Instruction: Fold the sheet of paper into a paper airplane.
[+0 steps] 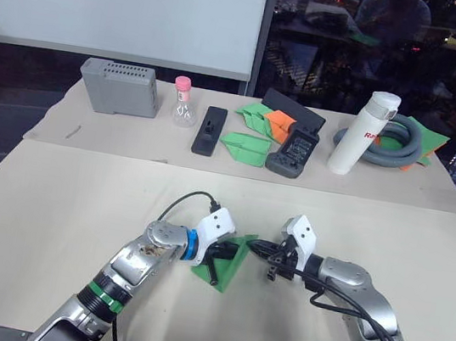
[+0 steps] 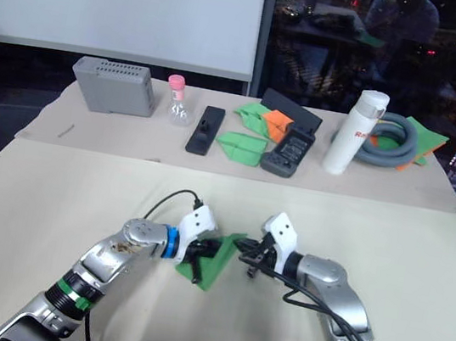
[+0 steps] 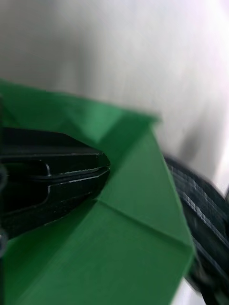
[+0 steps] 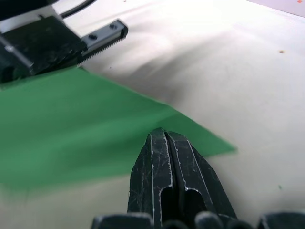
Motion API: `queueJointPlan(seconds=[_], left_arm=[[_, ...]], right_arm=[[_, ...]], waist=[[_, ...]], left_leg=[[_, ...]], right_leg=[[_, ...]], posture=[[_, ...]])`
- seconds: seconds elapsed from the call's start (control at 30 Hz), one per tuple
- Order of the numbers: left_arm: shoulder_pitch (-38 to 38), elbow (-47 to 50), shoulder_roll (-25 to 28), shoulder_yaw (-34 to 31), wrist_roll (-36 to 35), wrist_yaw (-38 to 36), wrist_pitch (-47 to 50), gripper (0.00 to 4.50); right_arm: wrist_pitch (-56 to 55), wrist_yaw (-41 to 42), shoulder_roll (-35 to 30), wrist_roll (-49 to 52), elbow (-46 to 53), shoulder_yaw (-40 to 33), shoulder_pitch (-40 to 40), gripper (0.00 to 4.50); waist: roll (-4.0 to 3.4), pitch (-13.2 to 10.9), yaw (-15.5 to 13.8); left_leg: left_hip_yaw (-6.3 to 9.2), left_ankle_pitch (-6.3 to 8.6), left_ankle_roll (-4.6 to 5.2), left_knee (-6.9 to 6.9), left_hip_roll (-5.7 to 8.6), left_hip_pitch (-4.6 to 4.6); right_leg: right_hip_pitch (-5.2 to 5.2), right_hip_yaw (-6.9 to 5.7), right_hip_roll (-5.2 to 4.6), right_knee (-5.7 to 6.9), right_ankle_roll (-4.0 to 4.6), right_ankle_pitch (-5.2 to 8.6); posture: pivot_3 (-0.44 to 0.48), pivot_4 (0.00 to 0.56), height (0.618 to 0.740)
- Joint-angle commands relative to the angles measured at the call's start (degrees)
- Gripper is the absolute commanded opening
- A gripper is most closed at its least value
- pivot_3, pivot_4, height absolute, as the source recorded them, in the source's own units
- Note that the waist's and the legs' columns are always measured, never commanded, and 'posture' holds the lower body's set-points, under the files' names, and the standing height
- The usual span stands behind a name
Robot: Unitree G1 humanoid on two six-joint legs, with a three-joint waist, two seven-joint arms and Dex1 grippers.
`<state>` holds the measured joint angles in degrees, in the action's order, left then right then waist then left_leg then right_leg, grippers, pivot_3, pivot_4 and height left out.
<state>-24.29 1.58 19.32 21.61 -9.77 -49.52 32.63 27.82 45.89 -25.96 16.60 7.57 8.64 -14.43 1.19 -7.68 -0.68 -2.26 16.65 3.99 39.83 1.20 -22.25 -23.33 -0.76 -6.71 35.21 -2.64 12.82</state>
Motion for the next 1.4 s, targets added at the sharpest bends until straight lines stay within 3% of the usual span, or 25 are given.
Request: queueJointPlan(seconds=[0.03, 0.27, 0.47, 0.7, 1.03, 1.17, 1.4], left_arm=[[0.8, 0.9, -0.2, 0.8, -1.4, -1.6, 0.9, 0.03], [1.0, 0.4, -1.2, -0.7, -1.5, 0.2, 0.7, 0.03], [1.0, -0.1, 1.2, -4.9, -1.3, 2.7, 1.1, 0.03], [2.3, 0.8, 2.9, -3.2, -0.7, 2.0, 1.3, 0.03], [0.1, 3.3, 6.0, -15.9, -4.8, 5.7, 2.2, 0.03], [-1.2, 5.9, 5.2, -13.9, -7.3, 2.0, 1.7, 0.03], [-2.6, 5.4, 5.2, -5.8, -3.3, 1.2, 1.6, 0.03]], right_arm=[[-0.9, -0.6, 0.2, -0.1, 0.1, -0.6, -0.9, 0.00], [-0.7, 0.0, 0.1, -0.4, 0.0, 0.4, -0.4, 0.00], [-1.5, -0.4, 1.9, -0.7, -1.8, 1.3, -0.9, 0.00], [-0.9, 0.4, 3.9, 0.1, -2.1, 1.3, -2.4, 0.00], [-0.2, -0.4, 2.8, -5.5, -6.5, 6.0, -2.5, 0.00], [0.0, -0.3, 2.3, -5.9, -6.4, 6.1, -2.0, 0.00], [1.0, -2.1, 1.5, -5.8, -4.5, 4.7, 0.2, 0.00]], waist=[[0.00, 0.0, 0.0], [0.00, 0.0, 0.0], [-0.01, 0.0, 0.3], [-0.02, 0.0, 0.6], [-0.02, 0.0, 1.0], [-0.02, 0.0, 0.7], [-0.02, 0.0, 0.6]], left_leg=[[0.00, 0.00, 0.00, 0.00, 0.00, 0.00], [0.00, 0.00, 0.00, 0.00, 0.03, -0.04], [0.00, -0.01, -0.01, 0.00, -0.01, -0.04], [0.00, -0.02, -0.05, -0.03, -0.02, -0.03], [0.00, -0.03, -0.13, -0.06, -0.03, -0.03], [0.00, -0.15, -0.33, -0.03, 0.01, -0.02], [0.00, -0.17, -0.37, -0.06, 0.00, 0.00]], right_leg=[[0.00, 0.00, 0.00, 0.00, 0.00, 0.00], [-0.01, 0.00, 0.01, -0.03, 0.00, 0.00], [-0.04, 0.01, 0.06, -0.02, 0.00, 0.00], [-0.07, 0.01, 0.10, 0.02, 0.00, 0.00], [-0.22, 0.01, 0.10, 0.19, 0.00, 0.00], [-0.14, 0.00, 0.07, 0.19, 0.00, 0.00], [-0.08, 0.02, 0.10, 0.12, 0.00, 0.00]], posture=[[0.000, 0.150, 0.740], [0.000, 0.150, 0.740], [0.000, 0.150, 0.740], [0.000, 0.150, 0.740], [0.000, 0.150, 0.740], [0.000, 0.150, 0.740], [0.000, 0.150, 0.740]])
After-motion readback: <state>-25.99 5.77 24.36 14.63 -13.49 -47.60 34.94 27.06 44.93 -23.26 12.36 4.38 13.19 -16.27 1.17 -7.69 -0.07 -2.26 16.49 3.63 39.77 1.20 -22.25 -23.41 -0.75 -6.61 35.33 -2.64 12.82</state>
